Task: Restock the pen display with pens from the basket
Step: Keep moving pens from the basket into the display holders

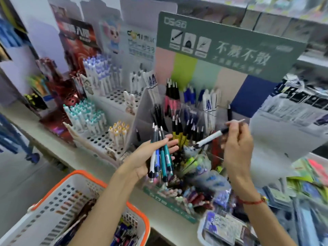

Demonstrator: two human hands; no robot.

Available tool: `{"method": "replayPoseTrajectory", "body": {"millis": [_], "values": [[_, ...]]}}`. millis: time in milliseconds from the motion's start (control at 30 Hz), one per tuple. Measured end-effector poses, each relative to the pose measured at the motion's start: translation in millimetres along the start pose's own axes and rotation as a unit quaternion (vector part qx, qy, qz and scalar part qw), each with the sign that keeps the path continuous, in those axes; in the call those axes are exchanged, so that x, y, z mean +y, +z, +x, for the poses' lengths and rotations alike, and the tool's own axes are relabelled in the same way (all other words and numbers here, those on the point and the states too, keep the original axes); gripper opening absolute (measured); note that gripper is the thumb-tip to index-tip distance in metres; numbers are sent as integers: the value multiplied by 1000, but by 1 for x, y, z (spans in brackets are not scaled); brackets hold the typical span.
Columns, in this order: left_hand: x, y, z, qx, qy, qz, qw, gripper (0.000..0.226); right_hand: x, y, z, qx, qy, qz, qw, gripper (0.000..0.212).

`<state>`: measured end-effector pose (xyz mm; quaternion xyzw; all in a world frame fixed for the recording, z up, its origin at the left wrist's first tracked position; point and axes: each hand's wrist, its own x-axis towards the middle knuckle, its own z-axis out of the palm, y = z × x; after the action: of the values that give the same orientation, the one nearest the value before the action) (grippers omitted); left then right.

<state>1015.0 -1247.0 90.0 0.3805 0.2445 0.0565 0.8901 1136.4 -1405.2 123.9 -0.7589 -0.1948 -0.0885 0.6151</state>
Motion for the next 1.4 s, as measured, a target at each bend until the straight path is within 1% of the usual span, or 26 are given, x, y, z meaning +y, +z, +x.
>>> {"method": "replayPoseTrajectory", "body": {"millis": [67,200,267,333,400,500,600,700,833,900,933,1000,1033,1100,1167,1233,1267,1333,1400], "values": [[-5,1,5,7,3,-1,1000,25,3,-14,4,33,-43,-31,998,24],[-13,2,6,26,8,24,999,25,15,-20,6,38,-124,-140,982,23],[-12,6,6,24,9,37,999,23,18,-14,8,5,-159,-216,963,20],[-11,10,7,17,-7,42,999,20,20,-7,7,-54,-156,-264,950,16],[-11,13,9,4,-21,55,998,22,21,-1,7,-87,-139,-276,947,16],[-12,16,10,3,-23,36,999,26,23,8,13,-106,-175,-302,931,18],[-15,16,9,4,-24,19,1000,25,27,16,20,-137,-193,-344,909,23],[-17,13,7,2,-20,32,999,22,29,22,24,-128,-214,-385,889,22],[-18,8,4,-19,-23,40,999,25,21,22,23,-108,-226,-368,895,18],[-17,8,3,-28,-30,45,998,26,11,21,16,-105,-206,-338,912,26],[-16,8,3,-34,-36,50,998,26,5,22,11,-118,-178,-315,925,29],[-15,10,3,-48,-51,63,996,26,-4,23,2,-178,-97,-276,939,32],[-13,11,3,-55,-57,72,994,26,-8,24,-1,-214,-57,-268,938,32],[-10,12,3,-68,-62,89,992,27,-12,25,-2,-252,-2,-247,936,26],[-7,11,1,-81,-59,101,990,28,-11,24,1,-256,27,-208,944,16],[-4,9,-1,-97,-52,107,988,30,-11,25,3,-280,78,-133,947,7],[-3,8,-2,-102,-48,104,988,30,-11,27,2,-292,111,-83,946,7],[-2,3,-3,-94,-37,81,992,32,-12,33,0,-279,160,4,947,8],[1,-7,1,-53,-24,36,998,33,-16,36,-1,-213,171,65,960,6]]}}
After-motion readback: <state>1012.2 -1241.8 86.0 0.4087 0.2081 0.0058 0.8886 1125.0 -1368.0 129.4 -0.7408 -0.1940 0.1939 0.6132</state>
